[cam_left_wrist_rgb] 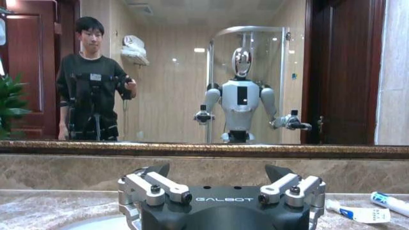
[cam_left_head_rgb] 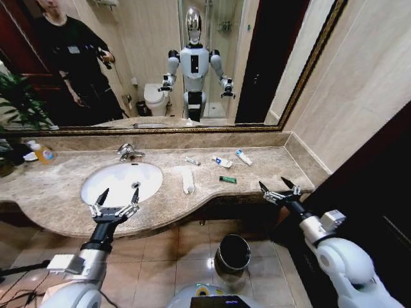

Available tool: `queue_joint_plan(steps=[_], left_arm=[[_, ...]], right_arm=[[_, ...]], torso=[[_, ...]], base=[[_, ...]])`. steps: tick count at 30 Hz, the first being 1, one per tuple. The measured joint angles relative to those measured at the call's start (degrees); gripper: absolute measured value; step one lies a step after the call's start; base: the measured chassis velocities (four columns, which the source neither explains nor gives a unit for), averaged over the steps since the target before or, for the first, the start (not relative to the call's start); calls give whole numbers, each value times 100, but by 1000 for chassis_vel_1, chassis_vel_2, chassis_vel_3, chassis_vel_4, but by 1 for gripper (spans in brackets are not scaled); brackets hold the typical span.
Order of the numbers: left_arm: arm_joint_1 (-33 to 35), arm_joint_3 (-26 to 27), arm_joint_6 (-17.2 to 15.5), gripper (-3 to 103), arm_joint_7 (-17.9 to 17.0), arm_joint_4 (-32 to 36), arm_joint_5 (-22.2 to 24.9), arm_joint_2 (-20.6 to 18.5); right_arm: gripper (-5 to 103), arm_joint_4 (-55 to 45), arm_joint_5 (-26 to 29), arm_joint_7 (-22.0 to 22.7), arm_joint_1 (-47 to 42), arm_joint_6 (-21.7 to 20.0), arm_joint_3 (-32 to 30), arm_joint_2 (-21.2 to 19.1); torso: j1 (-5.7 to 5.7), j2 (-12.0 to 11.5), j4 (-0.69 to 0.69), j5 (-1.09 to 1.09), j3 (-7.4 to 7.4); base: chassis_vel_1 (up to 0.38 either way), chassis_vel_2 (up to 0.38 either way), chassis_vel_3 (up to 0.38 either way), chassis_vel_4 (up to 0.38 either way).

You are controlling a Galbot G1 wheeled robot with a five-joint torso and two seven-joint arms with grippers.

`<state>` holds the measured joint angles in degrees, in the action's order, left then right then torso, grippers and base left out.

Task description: Pick up the trash from the sink and place it in the trash bin.

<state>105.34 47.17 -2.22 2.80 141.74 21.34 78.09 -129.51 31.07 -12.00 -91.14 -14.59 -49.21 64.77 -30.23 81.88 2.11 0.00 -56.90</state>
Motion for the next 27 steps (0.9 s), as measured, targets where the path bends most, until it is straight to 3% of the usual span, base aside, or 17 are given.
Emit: queue_joint_plan(steps=[8,20,24,27], left_arm=[[0,0,0,100,0,0,0,0],[0,0,0,100,0,0,0,0],[0,0,0,100,0,0,0,0],[0,0,0,100,0,0,0,0]], right_arm=[[100,172,-1,-295,119,-22,28,-38],[100,262,-7,-305,195,10,56,-60],[100,359,-3,-463,273,31,99,-196],[100,728,127,-758,564,21,195,-532]], torso=[[0,0,0,0,0],[0,0,0,0,0],[0,0,-1,0,0],[0,0,0,0,0]], base=[[0,0,0,0],[0,0,0,0],[0,0,0,0],[0,0,0,0]])
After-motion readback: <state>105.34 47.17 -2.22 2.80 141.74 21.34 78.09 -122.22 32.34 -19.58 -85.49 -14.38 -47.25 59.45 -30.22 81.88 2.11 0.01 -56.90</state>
